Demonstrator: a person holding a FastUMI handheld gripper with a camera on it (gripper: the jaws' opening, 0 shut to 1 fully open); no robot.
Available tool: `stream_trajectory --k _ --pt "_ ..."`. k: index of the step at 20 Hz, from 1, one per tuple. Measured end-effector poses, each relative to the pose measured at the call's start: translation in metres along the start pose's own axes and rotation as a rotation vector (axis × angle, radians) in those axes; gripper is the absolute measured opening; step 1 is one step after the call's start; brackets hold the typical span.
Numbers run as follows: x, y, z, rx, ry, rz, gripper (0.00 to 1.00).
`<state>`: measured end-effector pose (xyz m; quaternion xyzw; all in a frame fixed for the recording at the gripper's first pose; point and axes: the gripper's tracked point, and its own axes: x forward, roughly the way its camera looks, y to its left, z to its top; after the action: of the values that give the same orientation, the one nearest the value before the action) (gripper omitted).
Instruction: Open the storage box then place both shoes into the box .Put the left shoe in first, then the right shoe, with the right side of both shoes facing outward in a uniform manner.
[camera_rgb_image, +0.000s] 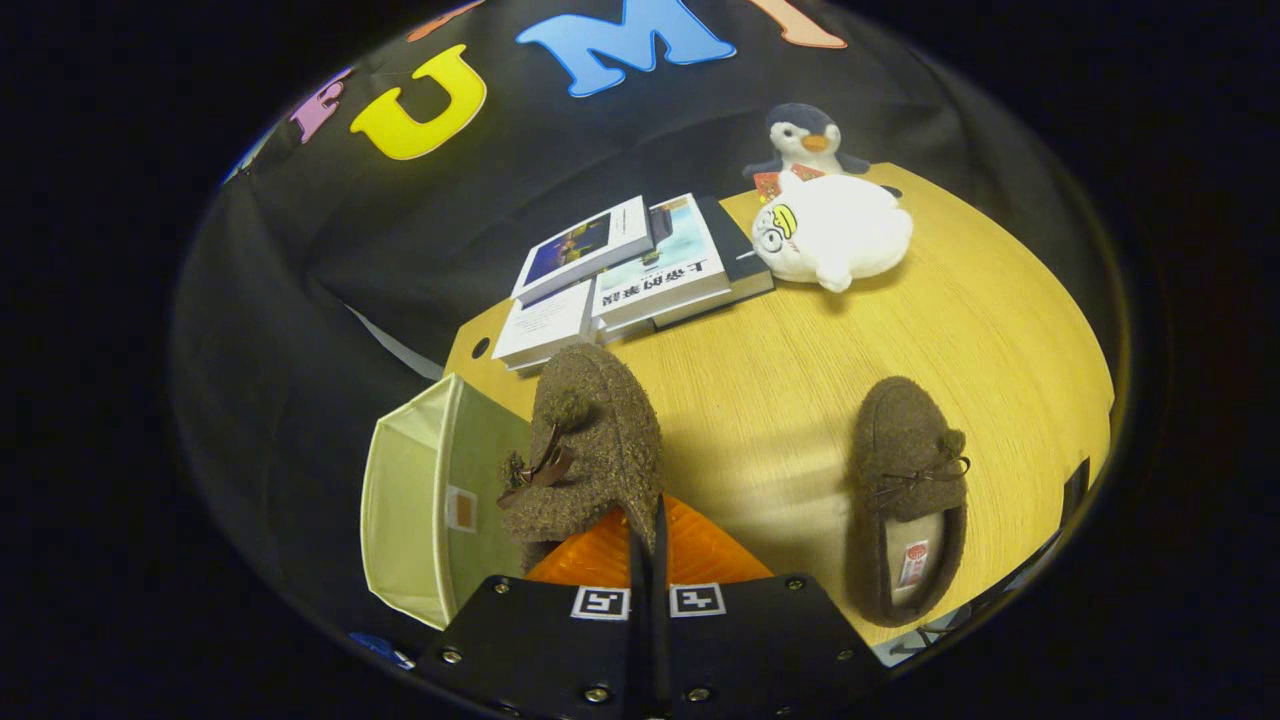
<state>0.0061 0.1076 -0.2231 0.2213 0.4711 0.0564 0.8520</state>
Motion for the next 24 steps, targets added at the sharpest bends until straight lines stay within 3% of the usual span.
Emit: stream_trajectory --k 12,24 --pt "-0.012 0.125 0.019 -0.034 -0.038 0.144 0.01" --pt "0.04 0.203 -0.034 -0.068 0.04 0.183 0.0"
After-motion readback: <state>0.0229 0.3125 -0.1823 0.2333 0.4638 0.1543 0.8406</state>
